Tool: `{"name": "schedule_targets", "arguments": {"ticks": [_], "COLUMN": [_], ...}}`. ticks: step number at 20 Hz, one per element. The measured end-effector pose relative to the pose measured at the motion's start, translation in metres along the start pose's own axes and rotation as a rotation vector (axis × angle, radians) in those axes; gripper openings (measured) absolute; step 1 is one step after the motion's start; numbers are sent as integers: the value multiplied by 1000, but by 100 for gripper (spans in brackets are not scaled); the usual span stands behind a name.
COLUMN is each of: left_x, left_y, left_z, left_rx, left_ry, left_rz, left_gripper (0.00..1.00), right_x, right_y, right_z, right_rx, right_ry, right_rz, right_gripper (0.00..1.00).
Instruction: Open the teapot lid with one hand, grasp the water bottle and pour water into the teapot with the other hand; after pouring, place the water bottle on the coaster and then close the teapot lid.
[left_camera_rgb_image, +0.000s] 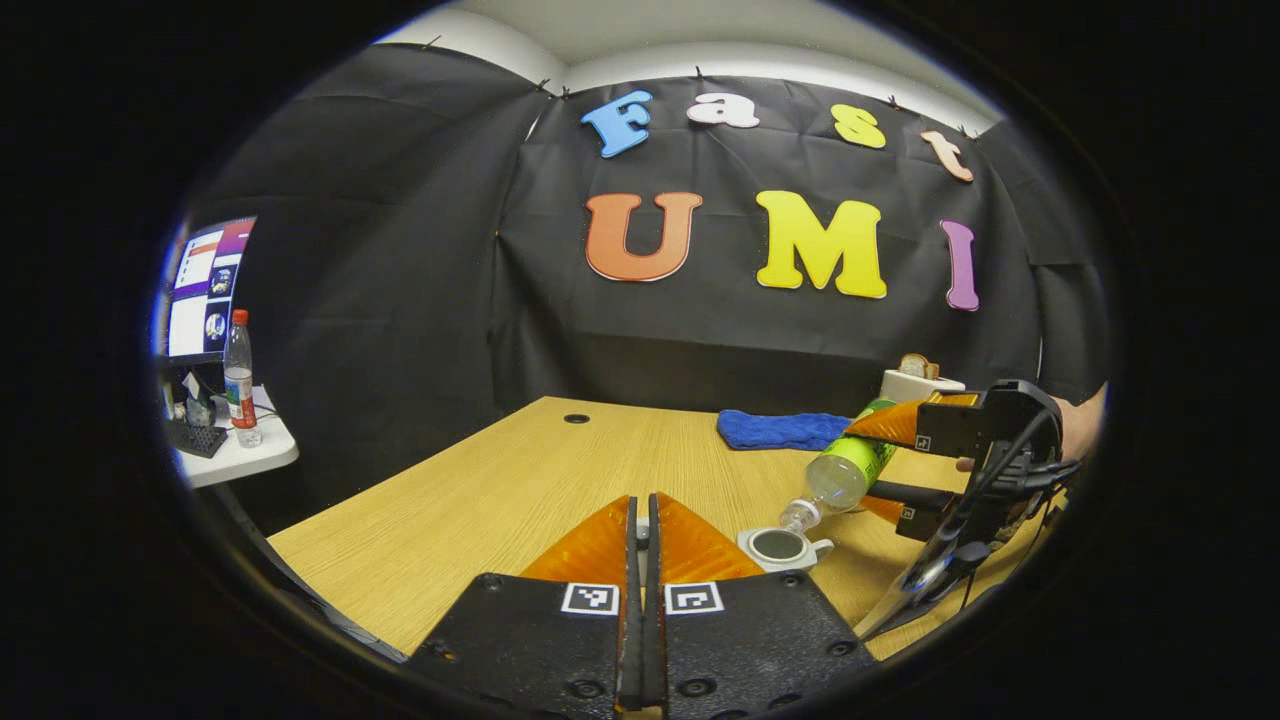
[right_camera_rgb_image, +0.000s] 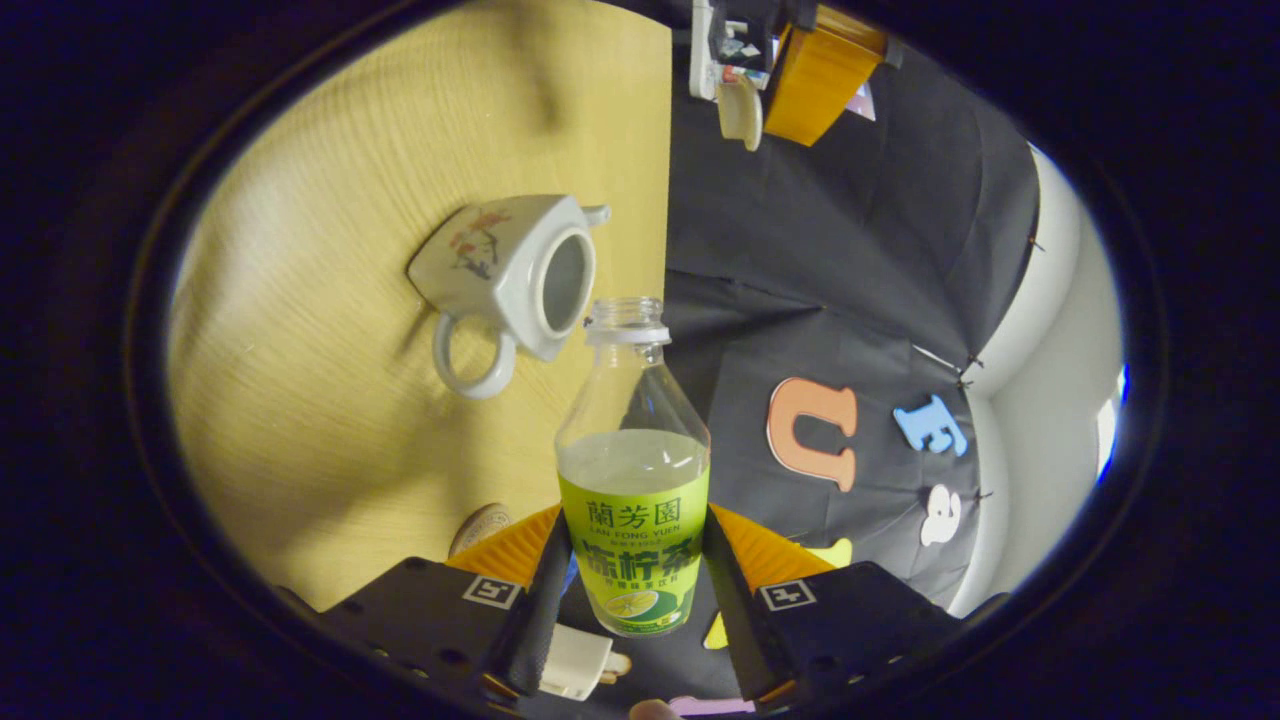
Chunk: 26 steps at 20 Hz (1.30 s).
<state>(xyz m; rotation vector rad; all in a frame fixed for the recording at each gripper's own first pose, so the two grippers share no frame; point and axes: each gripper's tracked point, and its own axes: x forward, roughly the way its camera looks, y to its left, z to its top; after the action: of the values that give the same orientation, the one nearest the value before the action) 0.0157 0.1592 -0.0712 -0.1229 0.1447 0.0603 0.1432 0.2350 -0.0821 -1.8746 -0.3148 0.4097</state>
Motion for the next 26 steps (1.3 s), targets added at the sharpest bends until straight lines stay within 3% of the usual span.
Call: {"name": "schedule_targets", "arguments": {"ticks": [14, 26], "left_x": [-3, -5], "left_y": [2, 5], "left_z": [2, 3], "left_rx": [-7, -8], "left_ry": [-2, -1], "left_rz": [-4, 5], "left_gripper": [3, 3], "right_x": [-4, -3], "right_y": [-29, -35], "right_z": [15, 14], "right_rx": [-264, -318], "right_ry": [-38, -33], "right_rz": [-102, -106], "right_gripper": [71, 71]}}
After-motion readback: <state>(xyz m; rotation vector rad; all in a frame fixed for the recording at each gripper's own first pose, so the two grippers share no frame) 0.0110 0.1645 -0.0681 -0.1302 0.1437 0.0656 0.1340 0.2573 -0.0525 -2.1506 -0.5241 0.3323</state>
